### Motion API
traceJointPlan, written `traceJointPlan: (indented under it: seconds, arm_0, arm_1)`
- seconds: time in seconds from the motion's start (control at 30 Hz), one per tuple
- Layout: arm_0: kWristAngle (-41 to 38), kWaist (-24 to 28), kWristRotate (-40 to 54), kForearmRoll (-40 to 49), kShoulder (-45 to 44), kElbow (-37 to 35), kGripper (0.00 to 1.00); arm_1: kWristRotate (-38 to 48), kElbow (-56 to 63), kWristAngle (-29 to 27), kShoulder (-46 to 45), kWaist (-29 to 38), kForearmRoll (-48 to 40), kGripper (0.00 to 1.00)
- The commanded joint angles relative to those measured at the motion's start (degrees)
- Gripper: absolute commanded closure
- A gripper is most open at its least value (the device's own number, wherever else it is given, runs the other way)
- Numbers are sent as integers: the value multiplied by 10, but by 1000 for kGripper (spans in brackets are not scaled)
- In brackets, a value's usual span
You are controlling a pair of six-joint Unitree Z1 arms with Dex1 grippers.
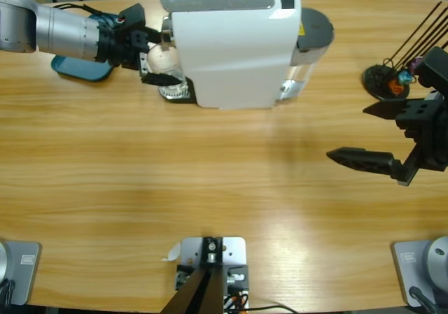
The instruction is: Pour coffee
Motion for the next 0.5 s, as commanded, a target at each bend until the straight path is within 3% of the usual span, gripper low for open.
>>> traceJointPlan:
  seconds: [0.03,0.23,0.3,0.4,0.5]
  arm_0:
    - [-5,20,-12,-5,-52,49,0]
    - [6,51,-29,-5,-107,90,0]
    - [59,52,-50,0,-140,111,0]
    - [152,35,-113,9,-209,148,0]
    - [160,28,-210,75,-258,148,0]
  arm_1:
    - [18,19,-5,13,-6,-3,0]
    - [33,19,-4,4,-6,-2,0]
    - [37,9,-19,2,-6,0,0]
    - [55,-26,-84,10,-6,14,0]
    - [59,-89,-90,30,-36,39,15]
